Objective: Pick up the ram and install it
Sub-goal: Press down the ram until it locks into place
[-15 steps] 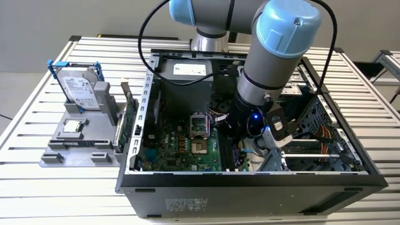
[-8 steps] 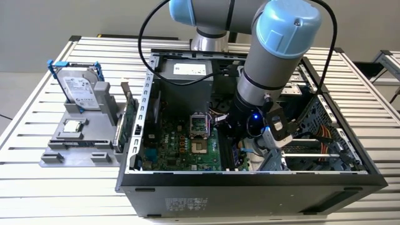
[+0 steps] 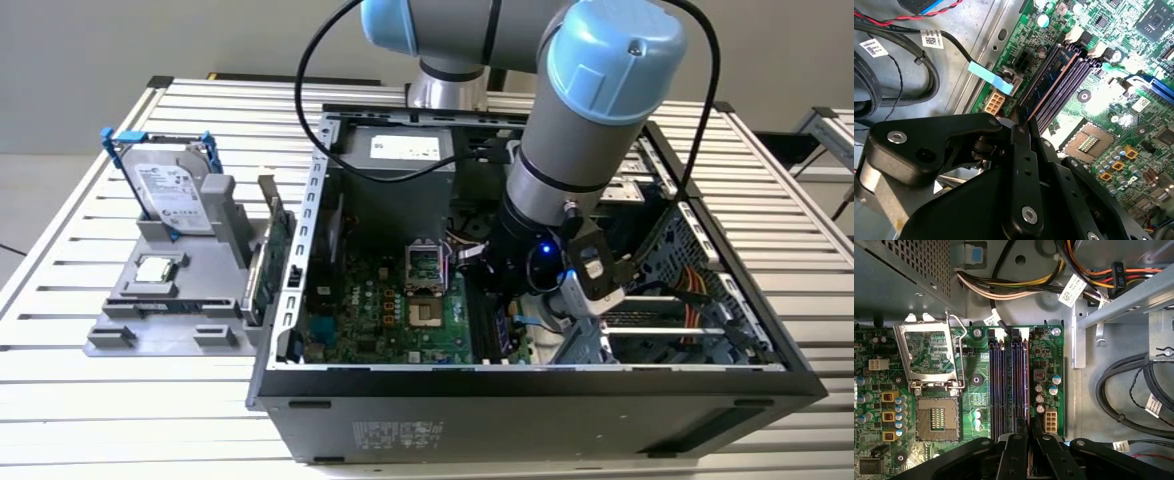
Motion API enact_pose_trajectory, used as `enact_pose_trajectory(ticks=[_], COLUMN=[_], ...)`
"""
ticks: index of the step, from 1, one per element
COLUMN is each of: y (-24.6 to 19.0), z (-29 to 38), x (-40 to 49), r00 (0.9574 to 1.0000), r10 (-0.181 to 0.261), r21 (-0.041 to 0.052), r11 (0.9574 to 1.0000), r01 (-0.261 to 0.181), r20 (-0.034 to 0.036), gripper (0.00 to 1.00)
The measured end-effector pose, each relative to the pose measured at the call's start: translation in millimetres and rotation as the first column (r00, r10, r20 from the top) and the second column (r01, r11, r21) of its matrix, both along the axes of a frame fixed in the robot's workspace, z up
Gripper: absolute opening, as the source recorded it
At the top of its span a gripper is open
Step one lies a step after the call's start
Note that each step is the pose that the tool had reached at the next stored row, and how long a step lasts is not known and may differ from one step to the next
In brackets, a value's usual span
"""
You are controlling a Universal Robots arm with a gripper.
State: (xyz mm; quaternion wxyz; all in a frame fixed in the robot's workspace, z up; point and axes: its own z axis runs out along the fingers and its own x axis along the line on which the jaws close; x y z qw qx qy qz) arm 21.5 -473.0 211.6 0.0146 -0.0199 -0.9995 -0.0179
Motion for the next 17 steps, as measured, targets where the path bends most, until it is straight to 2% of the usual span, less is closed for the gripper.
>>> enact_pose_trajectory(ticks=[3,4,12,17], y=[0.0,0.3,0.0,0.0], z=[0.0,-0.3,0.2,10.4], x=[0.0,0.1,0.0,0.0], r00=[1.0000,1.0000,1.0000,1.0000], r10=[0.000,0.000,0.000,0.000], r21=[0.0009,0.0035,0.0030,0.0030], r11=[1.0000,1.0000,1.0000,1.0000], r01=[0.000,0.000,0.000,0.000], r20=[0.0000,0.0001,-0.0001,-0.0007], gripper=[0.00,1.00,1.00,1.00])
